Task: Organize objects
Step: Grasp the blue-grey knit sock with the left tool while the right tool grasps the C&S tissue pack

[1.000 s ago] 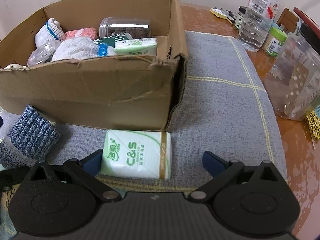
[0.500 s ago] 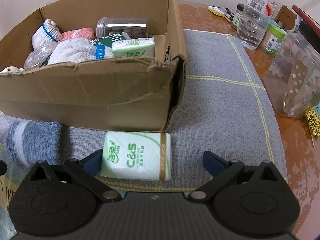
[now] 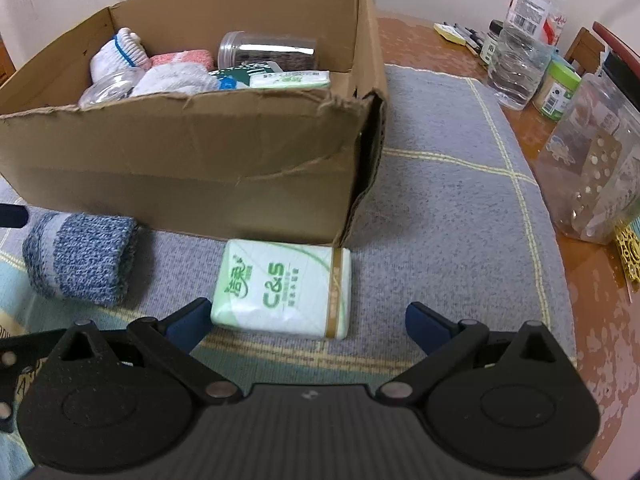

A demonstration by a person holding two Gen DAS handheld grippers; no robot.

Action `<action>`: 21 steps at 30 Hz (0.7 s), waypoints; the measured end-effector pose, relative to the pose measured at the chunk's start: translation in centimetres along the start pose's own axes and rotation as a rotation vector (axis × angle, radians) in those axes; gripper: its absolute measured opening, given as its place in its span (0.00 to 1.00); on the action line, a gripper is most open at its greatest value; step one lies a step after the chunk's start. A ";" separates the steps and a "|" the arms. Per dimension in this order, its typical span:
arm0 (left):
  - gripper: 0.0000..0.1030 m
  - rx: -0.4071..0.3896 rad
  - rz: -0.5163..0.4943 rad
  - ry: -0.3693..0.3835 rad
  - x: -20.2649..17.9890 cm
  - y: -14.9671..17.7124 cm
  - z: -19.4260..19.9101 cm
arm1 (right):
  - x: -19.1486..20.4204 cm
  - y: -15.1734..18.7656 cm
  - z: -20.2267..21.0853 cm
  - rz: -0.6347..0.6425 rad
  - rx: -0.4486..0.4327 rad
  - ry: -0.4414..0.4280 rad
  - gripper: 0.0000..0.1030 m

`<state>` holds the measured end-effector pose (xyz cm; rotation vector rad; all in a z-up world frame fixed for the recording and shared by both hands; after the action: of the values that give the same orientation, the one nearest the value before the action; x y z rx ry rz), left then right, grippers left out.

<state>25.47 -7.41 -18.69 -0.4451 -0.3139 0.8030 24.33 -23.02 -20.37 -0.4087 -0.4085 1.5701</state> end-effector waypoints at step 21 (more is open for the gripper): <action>0.83 -0.021 0.061 0.091 0.1 -1.5 -1.6 | 1.7 -0.8 -0.3 0.071 -0.056 -0.042 1.00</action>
<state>27.13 -8.66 -19.34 -0.5114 -0.2252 0.8369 25.10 -21.27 -20.28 -0.4378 -0.4762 1.6411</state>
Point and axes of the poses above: each gripper's, at about its wrist camera, not at the fingertips, and z roughly against the way its jaws point, x to its left, y to its underside, the point moved 7 cm from there along -z, roughly the way its jaws point, and after that the axes turned 1 degree about x, right-handed, at the moved point
